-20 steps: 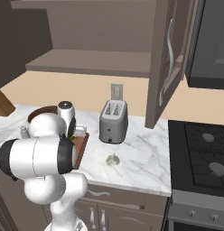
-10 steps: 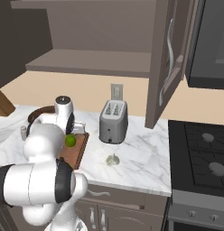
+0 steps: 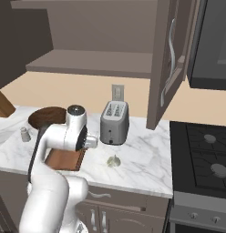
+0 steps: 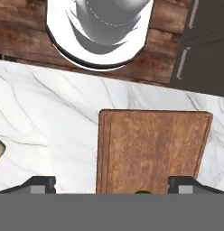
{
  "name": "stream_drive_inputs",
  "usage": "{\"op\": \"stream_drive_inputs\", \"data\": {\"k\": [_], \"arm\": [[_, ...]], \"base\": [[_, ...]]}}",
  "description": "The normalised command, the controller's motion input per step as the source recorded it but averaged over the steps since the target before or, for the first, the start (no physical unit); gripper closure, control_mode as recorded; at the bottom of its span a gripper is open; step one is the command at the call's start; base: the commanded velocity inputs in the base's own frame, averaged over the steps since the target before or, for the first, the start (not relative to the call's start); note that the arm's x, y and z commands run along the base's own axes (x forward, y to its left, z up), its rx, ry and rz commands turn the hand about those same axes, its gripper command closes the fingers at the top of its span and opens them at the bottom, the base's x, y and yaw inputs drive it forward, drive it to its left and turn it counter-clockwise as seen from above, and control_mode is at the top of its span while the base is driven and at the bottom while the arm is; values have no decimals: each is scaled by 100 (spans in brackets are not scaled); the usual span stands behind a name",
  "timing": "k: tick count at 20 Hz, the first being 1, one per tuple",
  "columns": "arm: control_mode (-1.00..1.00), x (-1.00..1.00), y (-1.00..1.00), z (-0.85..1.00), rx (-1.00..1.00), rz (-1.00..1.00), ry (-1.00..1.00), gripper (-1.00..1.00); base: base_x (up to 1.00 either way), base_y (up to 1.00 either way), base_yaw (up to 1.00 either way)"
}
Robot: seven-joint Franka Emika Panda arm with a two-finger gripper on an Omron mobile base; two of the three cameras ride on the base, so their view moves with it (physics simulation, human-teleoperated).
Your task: Open the cabinet. Place the bowl and condiment on the counter. Then place the lime and garlic on the cutting board.
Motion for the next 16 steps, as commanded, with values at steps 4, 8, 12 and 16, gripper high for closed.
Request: {"op": "stream_drive_inputs", "data": {"k": [4, 8, 12, 16], "arm": [[-100, -32, -82, 0, 0, -15, 5, -100], [-100, 7, -80, 0, 0, -15, 0, -100], [-100, 43, -60, 0, 0, -13, 0, -100], [-100, 60, -36, -1, 0, -11, 0, -100]], "base": [[0, 0, 0], [0, 0, 0], [0, 0, 0], [0, 0, 0]]}}
